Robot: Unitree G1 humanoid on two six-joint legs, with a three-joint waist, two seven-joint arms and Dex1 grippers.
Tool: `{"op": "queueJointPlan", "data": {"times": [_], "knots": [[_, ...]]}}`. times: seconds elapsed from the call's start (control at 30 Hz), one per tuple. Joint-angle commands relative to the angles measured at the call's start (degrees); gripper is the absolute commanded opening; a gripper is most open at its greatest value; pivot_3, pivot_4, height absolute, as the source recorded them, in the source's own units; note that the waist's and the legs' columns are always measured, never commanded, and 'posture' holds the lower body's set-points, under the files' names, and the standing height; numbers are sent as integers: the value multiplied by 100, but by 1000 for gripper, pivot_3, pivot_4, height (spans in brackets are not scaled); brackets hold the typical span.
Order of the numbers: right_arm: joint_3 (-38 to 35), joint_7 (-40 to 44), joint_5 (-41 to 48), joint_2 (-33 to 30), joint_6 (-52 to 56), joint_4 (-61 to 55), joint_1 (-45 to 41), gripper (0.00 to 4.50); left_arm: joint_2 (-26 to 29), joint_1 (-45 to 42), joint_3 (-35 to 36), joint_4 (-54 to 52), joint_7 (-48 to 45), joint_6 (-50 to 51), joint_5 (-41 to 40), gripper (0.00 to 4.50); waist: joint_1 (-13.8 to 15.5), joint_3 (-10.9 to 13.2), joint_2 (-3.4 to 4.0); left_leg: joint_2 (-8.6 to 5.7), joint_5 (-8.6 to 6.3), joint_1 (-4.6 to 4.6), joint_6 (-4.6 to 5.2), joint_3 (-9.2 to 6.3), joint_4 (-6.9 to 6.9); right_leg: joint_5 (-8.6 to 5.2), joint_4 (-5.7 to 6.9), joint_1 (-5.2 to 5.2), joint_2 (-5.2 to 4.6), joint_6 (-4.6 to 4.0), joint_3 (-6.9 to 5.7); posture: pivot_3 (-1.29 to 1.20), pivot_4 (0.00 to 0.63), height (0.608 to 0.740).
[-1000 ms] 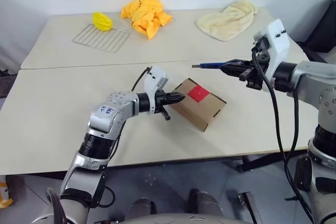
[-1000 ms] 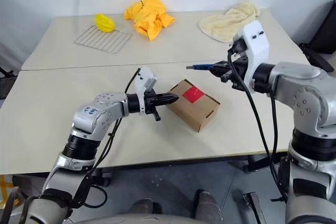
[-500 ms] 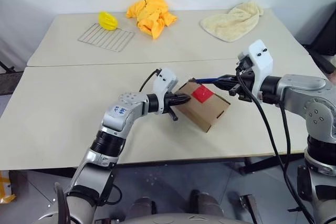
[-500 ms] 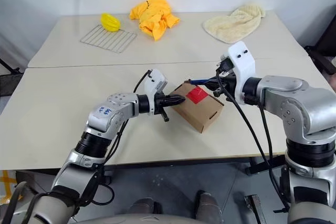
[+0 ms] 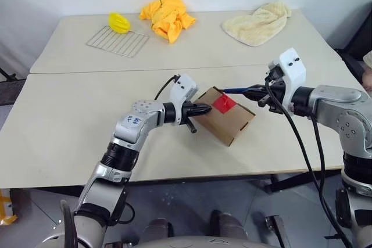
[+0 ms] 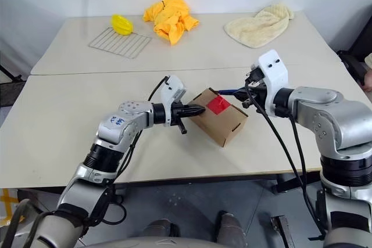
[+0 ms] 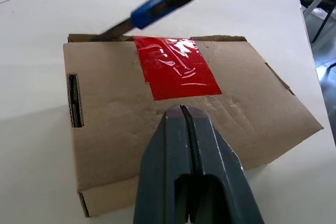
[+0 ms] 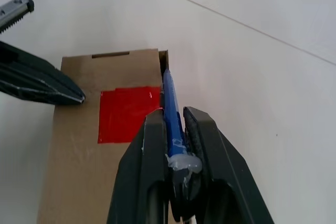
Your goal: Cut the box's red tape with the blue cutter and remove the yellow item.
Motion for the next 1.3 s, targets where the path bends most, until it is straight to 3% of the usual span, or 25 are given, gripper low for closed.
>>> {"op": "queueJointPlan", "data": {"times": [0.03,0.4,0.73,1.3], "knots": [[11,71,-28,-193,-89,-132,8,183,-12,-74,-38,50,-34,-18,59,9,3,0,0,0,0,0,0,0,0,0,0,0,0,0,0,0,150,740],[481,552,105,-787,358,38,-390,183,-183,-269,-36,218,208,514,100,9,17,0,-1,0,0,0,1,-1,3,0,0,1,0,0,0,0,150,740],[1298,1108,145,-1178,940,568,-1294,183,-394,-260,-66,225,628,844,188,9,25,-1,-1,0,0,2,1,-6,7,0,0,10,-1,0,-2,0,150,740],[2055,1772,104,-1725,1142,498,-1622,183,-479,-97,-93,95,994,994,209,9,13,-1,-2,0,0,9,0,-11,8,0,-3,18,-1,0,-3,0,150,740]]}}
